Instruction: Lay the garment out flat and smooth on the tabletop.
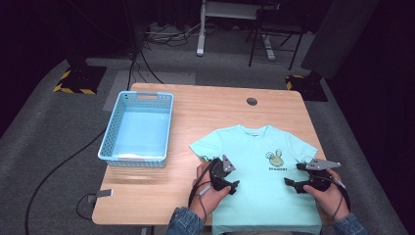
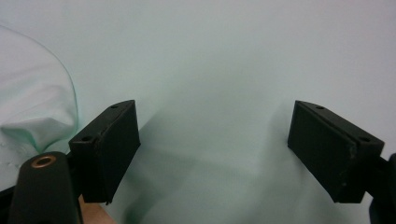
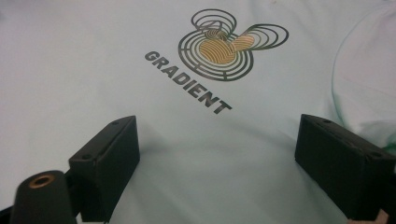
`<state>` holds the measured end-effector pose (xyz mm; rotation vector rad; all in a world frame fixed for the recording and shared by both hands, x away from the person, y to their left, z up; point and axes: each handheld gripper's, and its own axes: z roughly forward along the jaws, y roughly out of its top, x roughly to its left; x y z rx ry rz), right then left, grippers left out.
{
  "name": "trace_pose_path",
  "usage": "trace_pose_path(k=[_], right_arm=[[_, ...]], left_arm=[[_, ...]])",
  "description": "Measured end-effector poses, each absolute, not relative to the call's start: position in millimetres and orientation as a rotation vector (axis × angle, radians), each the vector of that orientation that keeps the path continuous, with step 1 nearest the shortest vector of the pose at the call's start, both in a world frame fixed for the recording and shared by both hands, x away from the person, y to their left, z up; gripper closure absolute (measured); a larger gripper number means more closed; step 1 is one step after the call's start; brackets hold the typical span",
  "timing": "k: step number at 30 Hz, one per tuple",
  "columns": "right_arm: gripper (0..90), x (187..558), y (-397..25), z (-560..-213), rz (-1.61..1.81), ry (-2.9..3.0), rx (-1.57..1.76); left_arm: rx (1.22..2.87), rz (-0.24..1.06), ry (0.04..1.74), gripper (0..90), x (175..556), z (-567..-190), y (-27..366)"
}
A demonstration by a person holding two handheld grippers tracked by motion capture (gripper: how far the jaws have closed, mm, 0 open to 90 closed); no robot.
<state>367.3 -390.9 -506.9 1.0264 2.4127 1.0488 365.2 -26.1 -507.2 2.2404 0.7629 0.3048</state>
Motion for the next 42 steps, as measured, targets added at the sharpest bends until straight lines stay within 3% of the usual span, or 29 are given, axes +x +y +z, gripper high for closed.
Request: trace_pose_path(k=[42], right_arm=[[10.3,461,-350,-506,1.028,2.393,1.062]], left_arm=[[2.238,0.315,0.782,15.2,465,-506,10]])
